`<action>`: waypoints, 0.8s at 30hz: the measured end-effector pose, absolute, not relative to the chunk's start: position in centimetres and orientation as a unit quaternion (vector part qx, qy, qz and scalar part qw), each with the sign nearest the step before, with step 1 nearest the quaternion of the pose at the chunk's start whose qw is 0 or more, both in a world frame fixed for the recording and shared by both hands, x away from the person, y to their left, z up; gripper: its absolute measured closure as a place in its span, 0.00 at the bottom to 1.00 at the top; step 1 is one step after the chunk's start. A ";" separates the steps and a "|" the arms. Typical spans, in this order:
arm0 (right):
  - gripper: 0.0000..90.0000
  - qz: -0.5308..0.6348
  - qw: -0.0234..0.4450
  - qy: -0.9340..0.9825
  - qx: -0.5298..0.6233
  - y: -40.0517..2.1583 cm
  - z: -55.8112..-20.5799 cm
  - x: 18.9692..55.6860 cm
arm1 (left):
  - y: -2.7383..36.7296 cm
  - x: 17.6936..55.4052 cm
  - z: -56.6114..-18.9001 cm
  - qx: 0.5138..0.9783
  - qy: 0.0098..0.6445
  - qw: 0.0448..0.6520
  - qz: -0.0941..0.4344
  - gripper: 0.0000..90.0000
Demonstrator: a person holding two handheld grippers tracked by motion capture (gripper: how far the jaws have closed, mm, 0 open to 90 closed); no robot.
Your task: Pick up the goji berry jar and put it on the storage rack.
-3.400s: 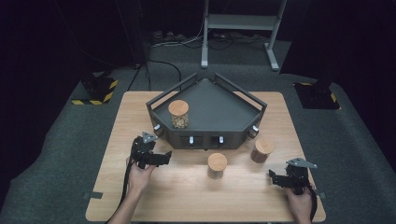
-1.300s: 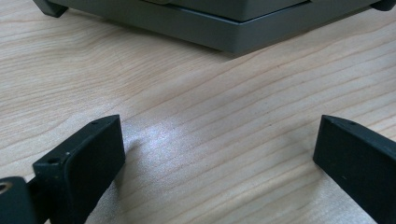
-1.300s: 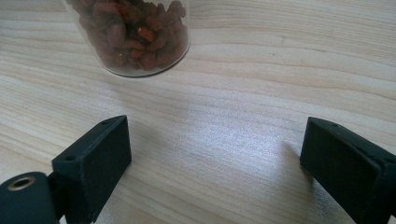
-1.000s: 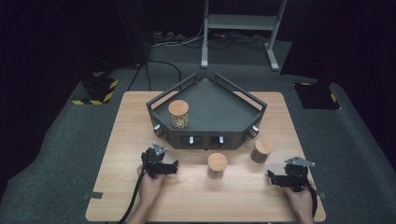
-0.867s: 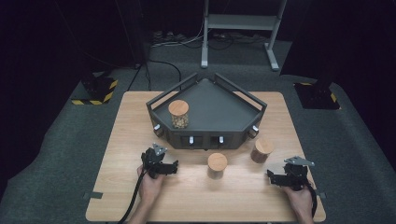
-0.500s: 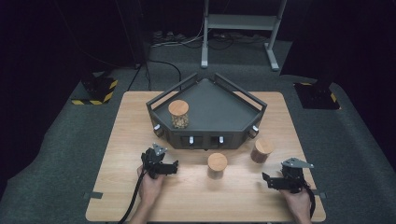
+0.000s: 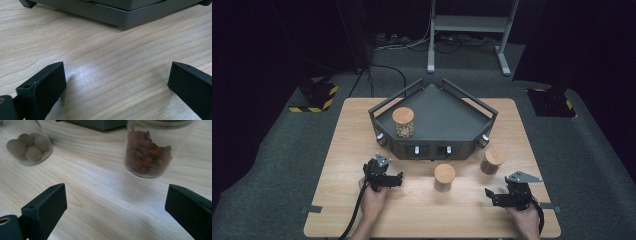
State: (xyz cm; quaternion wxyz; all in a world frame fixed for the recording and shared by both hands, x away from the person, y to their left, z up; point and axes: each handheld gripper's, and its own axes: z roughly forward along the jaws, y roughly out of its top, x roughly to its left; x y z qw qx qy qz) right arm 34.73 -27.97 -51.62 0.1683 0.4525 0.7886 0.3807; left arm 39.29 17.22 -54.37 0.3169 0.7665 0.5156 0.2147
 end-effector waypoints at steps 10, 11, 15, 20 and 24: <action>0.04 0.393 0.163 0.796 0.430 -26.3 -51.3 34.3 | 17.2 39.3 -54.4 0.767 0.516 0.317 0.214 0.02; 0.04 0.395 0.163 0.797 0.428 -26.2 -51.3 34.3 | 17.2 39.3 -54.4 0.767 0.516 0.317 0.214 0.02; 0.05 0.400 0.160 0.797 0.424 -25.8 -51.3 34.2 | 17.2 39.3 -54.4 0.767 0.516 0.317 0.214 0.02; 0.05 0.403 0.158 0.800 0.417 -25.2 -51.4 34.2 | 17.2 39.3 -54.4 0.767 0.516 0.317 0.214 0.02; 0.05 0.407 0.154 0.803 0.407 -24.5 -51.4 34.2 | 17.2 39.3 -54.4 0.767 0.516 0.317 0.214 0.02</action>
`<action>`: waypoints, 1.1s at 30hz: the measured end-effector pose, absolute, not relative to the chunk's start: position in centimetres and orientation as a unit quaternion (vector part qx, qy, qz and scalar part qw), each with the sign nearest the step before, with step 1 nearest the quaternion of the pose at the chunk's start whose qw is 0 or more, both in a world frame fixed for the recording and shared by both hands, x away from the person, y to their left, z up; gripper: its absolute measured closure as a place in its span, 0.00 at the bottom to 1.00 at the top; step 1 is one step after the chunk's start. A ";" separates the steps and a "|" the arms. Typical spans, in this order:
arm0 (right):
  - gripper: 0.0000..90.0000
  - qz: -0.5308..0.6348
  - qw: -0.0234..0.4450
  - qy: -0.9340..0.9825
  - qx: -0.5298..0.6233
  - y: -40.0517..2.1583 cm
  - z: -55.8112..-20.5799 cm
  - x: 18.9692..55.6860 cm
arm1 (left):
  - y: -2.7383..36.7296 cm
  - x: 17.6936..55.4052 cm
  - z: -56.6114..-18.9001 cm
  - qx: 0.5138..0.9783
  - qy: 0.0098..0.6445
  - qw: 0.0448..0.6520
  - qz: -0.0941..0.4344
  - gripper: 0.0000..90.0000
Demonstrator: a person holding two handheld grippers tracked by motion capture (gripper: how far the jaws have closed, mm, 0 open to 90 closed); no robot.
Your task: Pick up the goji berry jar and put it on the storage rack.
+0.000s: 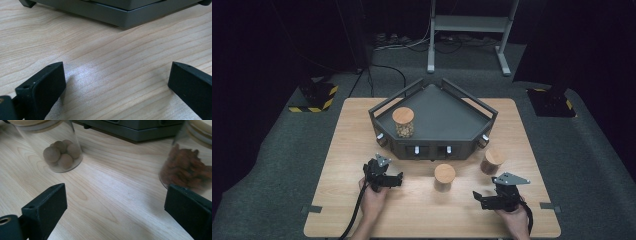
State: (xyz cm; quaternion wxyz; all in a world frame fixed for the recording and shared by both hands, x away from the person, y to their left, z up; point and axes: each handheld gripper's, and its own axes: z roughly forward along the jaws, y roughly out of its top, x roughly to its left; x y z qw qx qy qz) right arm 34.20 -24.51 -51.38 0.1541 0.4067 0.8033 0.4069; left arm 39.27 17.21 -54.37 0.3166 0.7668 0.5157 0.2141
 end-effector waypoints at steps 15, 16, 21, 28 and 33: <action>0.04 0.415 0.143 0.812 0.385 -21.9 -51.6 34.5 | 17.2 39.3 -54.4 0.766 0.516 0.317 0.214 0.02; 0.04 0.414 0.141 0.814 0.381 -21.6 -51.6 34.5 | 17.2 39.3 -54.4 0.766 0.516 0.317 0.214 0.02; 0.04 0.414 0.140 0.817 0.376 -21.0 -51.6 34.7 | 17.2 39.3 -54.4 0.766 0.516 0.317 0.214 0.02; 0.05 0.416 0.136 0.819 0.371 -20.1 -51.8 34.7 | 17.2 39.3 -54.4 0.766 0.516 0.317 0.214 0.02; 0.05 0.418 0.134 0.821 0.366 -19.5 -52.0 34.7 | 17.2 39.3 -54.4 0.766 0.516 0.317 0.214 0.02</action>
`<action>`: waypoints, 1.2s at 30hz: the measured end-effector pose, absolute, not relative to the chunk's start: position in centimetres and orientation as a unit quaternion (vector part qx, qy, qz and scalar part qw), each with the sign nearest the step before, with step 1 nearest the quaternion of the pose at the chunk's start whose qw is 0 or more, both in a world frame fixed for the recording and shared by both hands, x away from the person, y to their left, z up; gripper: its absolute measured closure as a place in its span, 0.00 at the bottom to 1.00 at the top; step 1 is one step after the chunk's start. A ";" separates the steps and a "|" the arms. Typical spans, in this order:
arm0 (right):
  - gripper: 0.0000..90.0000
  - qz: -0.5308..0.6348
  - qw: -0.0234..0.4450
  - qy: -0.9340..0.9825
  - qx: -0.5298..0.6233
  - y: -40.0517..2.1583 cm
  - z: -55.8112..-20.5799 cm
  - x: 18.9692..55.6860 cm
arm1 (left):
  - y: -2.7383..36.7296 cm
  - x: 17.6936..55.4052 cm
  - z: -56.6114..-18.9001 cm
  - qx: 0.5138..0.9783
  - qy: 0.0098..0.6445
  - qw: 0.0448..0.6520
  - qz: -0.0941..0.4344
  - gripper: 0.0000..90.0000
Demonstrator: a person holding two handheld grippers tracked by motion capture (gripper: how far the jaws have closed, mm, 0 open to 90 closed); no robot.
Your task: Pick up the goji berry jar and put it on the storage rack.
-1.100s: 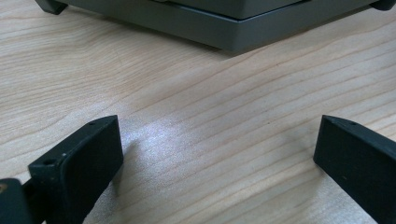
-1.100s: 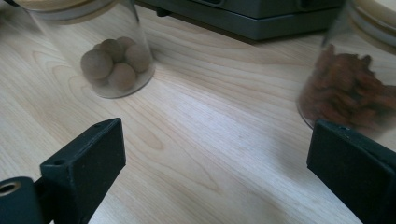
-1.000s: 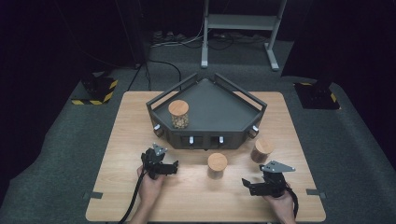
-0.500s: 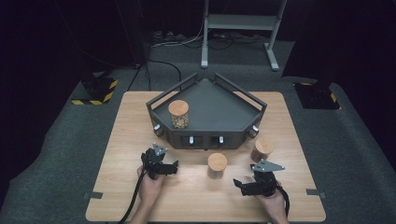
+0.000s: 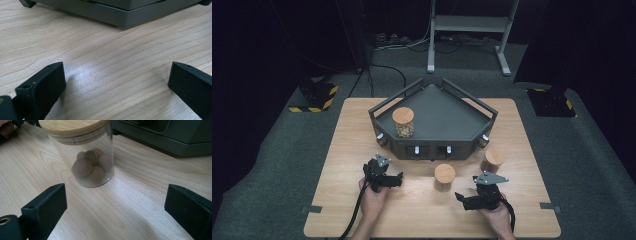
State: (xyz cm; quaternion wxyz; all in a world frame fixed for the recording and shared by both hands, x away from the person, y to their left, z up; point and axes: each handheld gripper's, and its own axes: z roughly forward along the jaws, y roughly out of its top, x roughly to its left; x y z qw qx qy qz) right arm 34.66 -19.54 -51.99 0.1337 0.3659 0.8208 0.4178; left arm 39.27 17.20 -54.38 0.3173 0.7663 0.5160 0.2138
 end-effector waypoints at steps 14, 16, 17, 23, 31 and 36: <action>0.05 0.419 0.128 0.825 0.357 -18.2 -52.3 34.6 | 17.2 39.3 -54.4 0.766 0.516 0.317 0.214 0.02; 0.05 0.419 0.127 0.826 0.355 -17.9 -52.3 34.6 | 17.2 39.3 -54.4 0.766 0.516 0.317 0.214 0.02; 0.05 0.419 0.126 0.826 0.355 -17.8 -52.3 34.6 | 17.2 39.3 -54.4 0.766 0.516 0.317 0.214 0.02; 0.05 0.421 0.123 0.825 0.356 -17.1 -52.5 34.8 | 17.2 39.3 -54.4 0.766 0.516 0.317 0.214 0.02; 0.07 0.427 0.126 0.821 0.359 -16.0 -52.5 34.9 | 17.2 39.3 -54.4 0.766 0.516 0.317 0.214 0.02; 0.08 0.428 0.129 0.819 0.359 -15.3 -52.6 34.8 | 17.2 39.3 -54.4 0.766 0.516 0.317 0.214 0.02</action>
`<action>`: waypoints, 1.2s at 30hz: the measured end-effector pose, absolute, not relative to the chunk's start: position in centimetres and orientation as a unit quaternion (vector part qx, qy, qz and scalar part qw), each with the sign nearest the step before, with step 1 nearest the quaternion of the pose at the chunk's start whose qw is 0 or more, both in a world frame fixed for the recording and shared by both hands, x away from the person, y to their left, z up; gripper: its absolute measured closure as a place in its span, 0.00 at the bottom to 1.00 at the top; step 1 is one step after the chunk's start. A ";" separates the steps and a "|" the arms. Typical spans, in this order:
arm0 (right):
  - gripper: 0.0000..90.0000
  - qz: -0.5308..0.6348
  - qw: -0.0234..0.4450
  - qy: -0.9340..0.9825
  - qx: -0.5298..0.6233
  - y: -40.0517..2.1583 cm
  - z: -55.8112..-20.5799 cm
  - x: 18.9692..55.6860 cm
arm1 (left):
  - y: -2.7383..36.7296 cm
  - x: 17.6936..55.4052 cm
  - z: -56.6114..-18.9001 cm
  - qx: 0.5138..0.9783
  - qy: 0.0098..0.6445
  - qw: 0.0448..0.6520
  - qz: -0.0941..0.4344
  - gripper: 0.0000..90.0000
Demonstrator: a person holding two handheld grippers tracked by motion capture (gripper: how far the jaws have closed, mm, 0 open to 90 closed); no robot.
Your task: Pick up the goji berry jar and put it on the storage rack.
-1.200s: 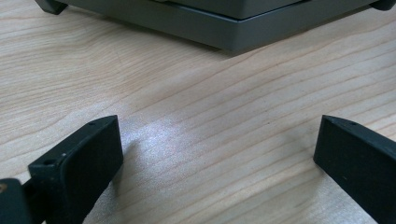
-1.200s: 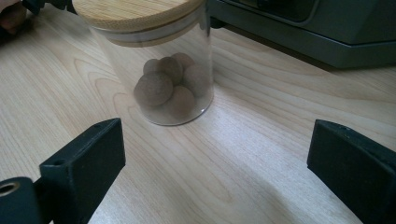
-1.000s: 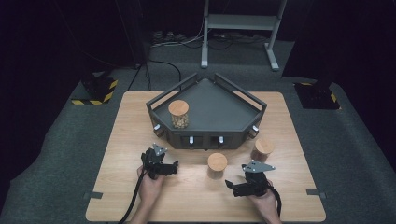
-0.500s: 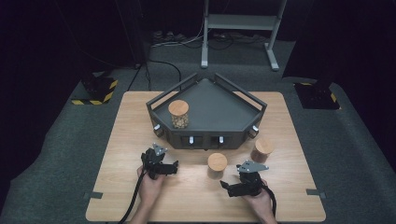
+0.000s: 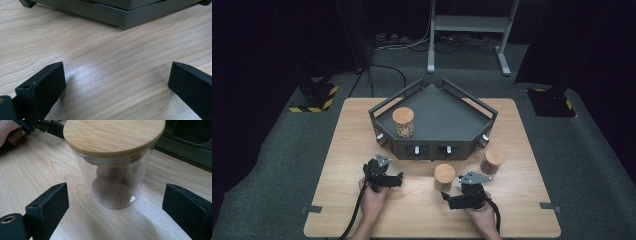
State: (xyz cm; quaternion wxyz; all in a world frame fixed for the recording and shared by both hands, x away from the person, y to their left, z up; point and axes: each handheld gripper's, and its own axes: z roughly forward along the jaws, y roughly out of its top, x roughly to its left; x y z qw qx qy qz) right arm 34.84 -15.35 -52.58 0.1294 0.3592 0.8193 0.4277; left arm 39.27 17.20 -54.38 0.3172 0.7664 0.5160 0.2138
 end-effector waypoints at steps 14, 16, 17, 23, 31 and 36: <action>0.13 0.434 0.136 0.811 0.367 -14.3 -53.0 35.4 | 17.2 39.3 -54.4 0.766 0.516 0.317 0.214 0.02; 0.14 0.436 0.137 0.809 0.370 -14.2 -53.1 35.4 | 17.2 39.3 -54.4 0.766 0.516 0.317 0.214 0.02; 0.15 0.437 0.137 0.808 0.372 -14.1 -53.1 35.5 | 17.2 39.3 -54.4 0.766 0.516 0.317 0.214 0.02; 0.17 0.442 0.134 0.800 0.383 -13.8 -53.2 35.9 | 17.2 39.3 -54.4 0.766 0.516 0.317 0.214 0.02; 0.20 0.443 0.147 0.797 0.384 -13.3 -53.3 36.0 | 17.2 39.3 -54.4 0.767 0.516 0.317 0.214 0.02; 0.21 0.443 0.151 0.796 0.385 -13.2 -53.3 36.0 | 17.2 39.3 -54.4 0.766 0.516 0.317 0.214 0.02</action>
